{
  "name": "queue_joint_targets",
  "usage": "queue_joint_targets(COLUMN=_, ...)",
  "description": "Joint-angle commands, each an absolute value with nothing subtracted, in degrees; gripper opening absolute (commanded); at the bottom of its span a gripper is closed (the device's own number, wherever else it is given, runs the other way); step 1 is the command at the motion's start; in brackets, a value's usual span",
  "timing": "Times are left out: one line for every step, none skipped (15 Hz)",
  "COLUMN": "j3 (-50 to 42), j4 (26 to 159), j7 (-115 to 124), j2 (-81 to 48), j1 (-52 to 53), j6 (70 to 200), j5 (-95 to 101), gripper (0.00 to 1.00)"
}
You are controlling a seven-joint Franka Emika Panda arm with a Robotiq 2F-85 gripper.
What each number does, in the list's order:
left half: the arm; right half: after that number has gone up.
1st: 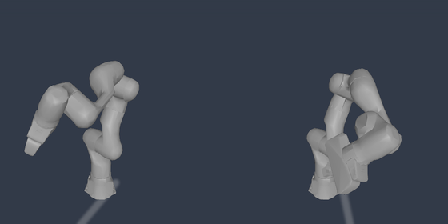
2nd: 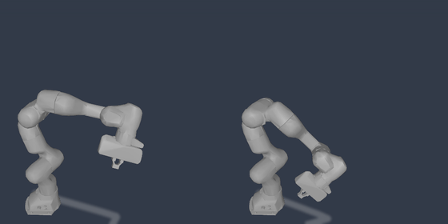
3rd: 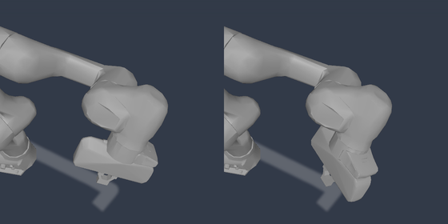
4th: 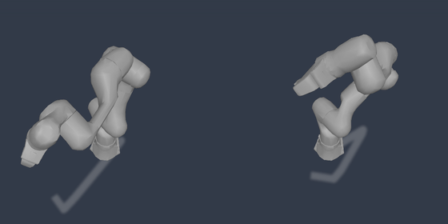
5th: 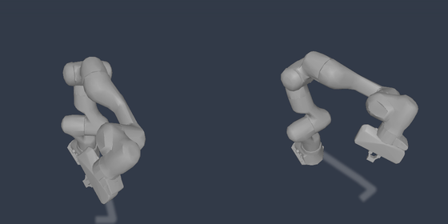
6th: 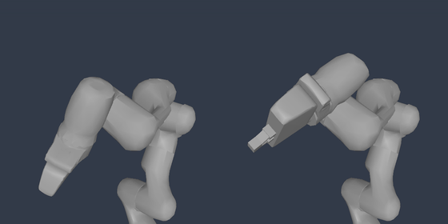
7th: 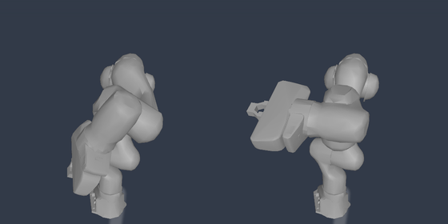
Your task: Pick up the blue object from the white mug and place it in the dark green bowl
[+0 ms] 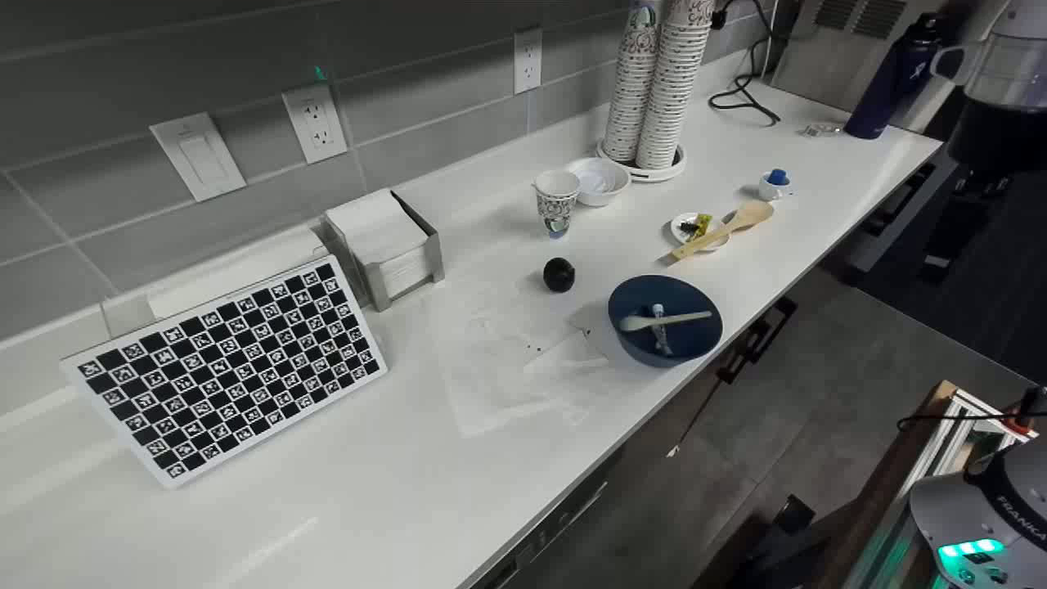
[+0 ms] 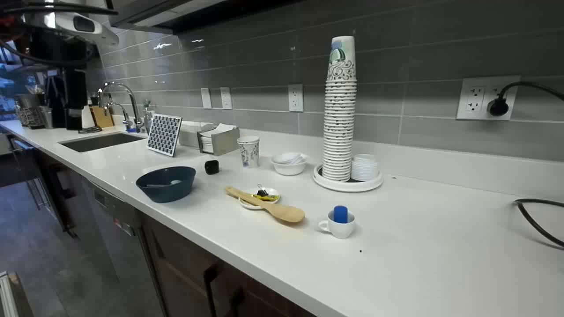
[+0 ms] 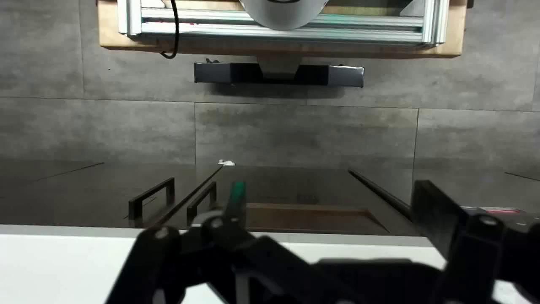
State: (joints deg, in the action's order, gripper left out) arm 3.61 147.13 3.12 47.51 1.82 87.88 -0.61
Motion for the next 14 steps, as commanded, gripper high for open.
queue_joint_targets(j3=3.56, j4=147.04, j7=3.17, j2=47.47, j1=1.90, j6=87.80, j5=-0.57, gripper=1.00)
queue_joint_targets(j3=3.56, j4=147.04, j7=3.17, j2=47.47, j1=1.90, j6=87.80, j5=-0.57, gripper=1.00)
queue_joint_targets(j3=3.56, j4=147.04, j7=3.17, j2=47.47, j1=1.90, j6=87.80, j5=-0.57, gripper=1.00)
queue_joint_targets(j3=3.56, j4=147.04, j7=3.17, j2=47.47, j1=1.90, j6=87.81, j5=-0.57, gripper=1.00)
queue_joint_targets(j3=3.56, j4=147.04, j7=3.17, j2=47.47, j1=1.90, j6=87.81, j5=-0.57, gripper=1.00)
queue_joint_targets(j3=3.56, j4=147.04, j7=3.17, j2=47.47, j1=1.90, j6=87.81, j5=-0.57, gripper=1.00)
queue_joint_targets(j3=3.56, j4=147.04, j7=3.17, j2=47.47, j1=1.90, j6=87.81, j5=-0.57, gripper=1.00)
queue_joint_targets(j3=3.56, j4=147.04, j7=3.17, j2=47.47, j1=1.90, j6=87.81, j5=-0.57, gripper=1.00)
queue_joint_targets(j3=3.25, j4=146.97, j7=5.44, j2=46.67, j1=0.57, j6=89.91, j5=-1.22, gripper=1.00)
queue_joint_targets(j3=0.49, j4=146.82, j7=5.70, j2=46.91, j1=-0.79, j6=91.77, j5=-2.84, gripper=1.00)
queue_joint_targets(j3=-1.10, j4=146.72, j7=5.27, j2=46.99, j1=-2.05, j6=93.61, j5=-1.66, gripper=1.00)
queue_joint_targets(j3=-3.64, j4=146.12, j7=4.02, j2=46.32, j1=-3.74, j6=95.59, j5=-0.46, gripper=1.00)
queue_joint_targets(j3=-6.42, j4=145.16, j7=2.69, j2=45.07, j1=-5.70, j6=97.96, j5=0.72, gripper=1.00)
queue_joint_targets(j3=-8.84, j4=144.11, j7=2.21, j2=43.55, j1=-7.43, j6=100.50, j5=1.07, gripper=1.00)
